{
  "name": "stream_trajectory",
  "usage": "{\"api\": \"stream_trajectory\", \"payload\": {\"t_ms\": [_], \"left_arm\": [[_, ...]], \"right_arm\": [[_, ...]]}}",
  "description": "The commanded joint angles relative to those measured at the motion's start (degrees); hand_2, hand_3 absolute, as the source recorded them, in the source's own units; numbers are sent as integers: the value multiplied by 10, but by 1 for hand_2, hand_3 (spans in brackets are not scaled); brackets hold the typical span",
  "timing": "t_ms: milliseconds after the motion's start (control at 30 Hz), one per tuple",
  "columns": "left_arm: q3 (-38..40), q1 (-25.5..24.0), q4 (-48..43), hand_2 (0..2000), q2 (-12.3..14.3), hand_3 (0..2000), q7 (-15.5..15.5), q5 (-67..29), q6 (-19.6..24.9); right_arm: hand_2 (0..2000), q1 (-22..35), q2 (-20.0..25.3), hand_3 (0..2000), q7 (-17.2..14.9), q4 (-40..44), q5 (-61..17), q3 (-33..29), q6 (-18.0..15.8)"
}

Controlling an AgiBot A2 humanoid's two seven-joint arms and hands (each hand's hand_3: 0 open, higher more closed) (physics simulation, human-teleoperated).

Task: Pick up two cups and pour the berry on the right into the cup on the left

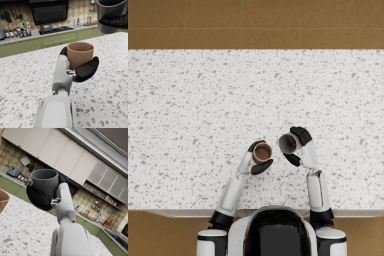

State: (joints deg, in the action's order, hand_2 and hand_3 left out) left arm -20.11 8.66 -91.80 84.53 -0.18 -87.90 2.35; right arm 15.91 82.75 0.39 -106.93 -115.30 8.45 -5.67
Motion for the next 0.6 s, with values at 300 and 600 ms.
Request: {"api": "stream_trajectory", "payload": {"t_ms": [300, 600], "left_arm": [[0, 40, 42, 2000, 27, 1280, 0, 0, 1], [-3, 48, 53, 2000, 35, 1280, 0, 0, 1]], "right_arm": [[2000, 46, 25, 1280, 1, -1, -165, 32, -3], [2000, 52, 36, 1280, 2, -28, -331, 62, -4]]}}
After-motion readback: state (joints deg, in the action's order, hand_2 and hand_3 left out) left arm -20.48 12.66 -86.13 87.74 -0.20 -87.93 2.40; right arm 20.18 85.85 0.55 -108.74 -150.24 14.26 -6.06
